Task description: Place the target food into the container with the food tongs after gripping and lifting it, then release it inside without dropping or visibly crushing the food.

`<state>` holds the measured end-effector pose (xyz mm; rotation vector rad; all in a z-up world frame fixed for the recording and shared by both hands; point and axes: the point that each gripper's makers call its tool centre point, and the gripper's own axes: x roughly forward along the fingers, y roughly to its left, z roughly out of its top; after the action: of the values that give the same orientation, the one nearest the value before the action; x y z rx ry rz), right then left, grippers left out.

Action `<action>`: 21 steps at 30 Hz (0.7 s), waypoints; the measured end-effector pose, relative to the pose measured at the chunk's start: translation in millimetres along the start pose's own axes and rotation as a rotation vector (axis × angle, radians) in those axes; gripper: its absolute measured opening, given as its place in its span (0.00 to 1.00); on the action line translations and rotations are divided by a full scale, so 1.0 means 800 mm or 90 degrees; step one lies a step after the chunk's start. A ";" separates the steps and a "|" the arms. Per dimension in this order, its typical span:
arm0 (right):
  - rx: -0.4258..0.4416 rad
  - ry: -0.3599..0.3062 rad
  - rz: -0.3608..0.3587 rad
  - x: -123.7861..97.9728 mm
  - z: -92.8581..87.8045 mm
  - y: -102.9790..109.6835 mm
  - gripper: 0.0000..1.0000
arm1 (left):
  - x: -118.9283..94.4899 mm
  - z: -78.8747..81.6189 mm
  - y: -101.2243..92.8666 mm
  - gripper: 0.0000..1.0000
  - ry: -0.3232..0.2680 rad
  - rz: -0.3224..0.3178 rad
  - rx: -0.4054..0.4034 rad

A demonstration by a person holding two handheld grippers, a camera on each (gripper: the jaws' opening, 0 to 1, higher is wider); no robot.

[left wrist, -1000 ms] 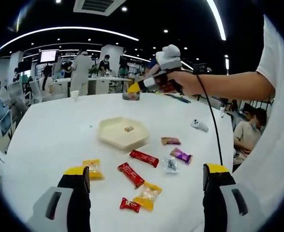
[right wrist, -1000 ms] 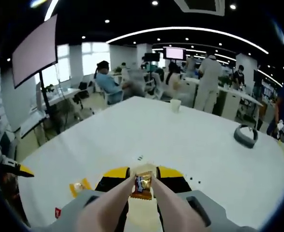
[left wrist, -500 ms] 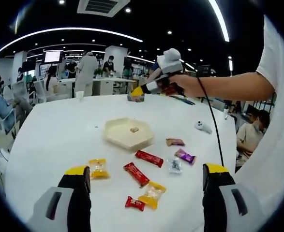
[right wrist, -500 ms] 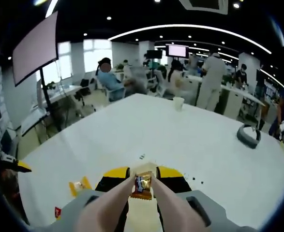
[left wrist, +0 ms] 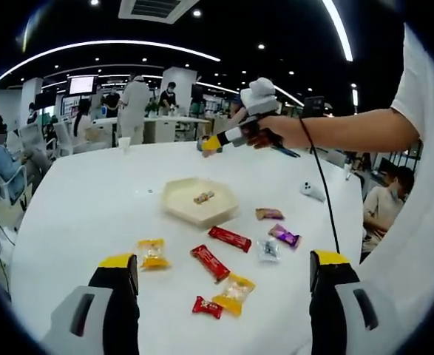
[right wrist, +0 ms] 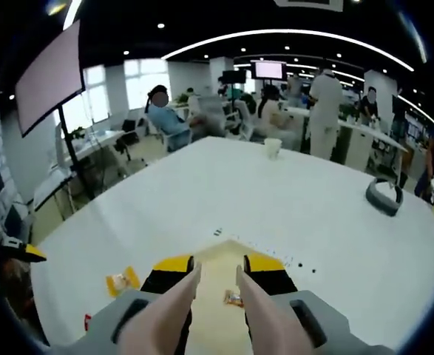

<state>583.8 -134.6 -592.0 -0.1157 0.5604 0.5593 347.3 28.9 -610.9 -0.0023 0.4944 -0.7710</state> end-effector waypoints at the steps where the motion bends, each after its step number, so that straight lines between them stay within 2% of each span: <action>1: 0.000 0.000 -0.002 0.000 0.000 -0.001 0.26 | 0.000 0.001 0.000 0.97 -0.001 0.000 0.000; 14: -0.014 -0.007 0.000 -0.012 0.005 0.009 0.27 | -0.007 0.003 -0.003 0.97 -0.009 0.005 0.004; 21: -0.015 -0.002 0.012 -0.032 -0.007 0.028 0.27 | -0.014 0.005 -0.012 0.96 -0.020 0.002 0.008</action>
<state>550.8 -129.1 -581.9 -0.1318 0.5529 0.5851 335.4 28.6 -601.2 -0.0028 0.4591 -0.7699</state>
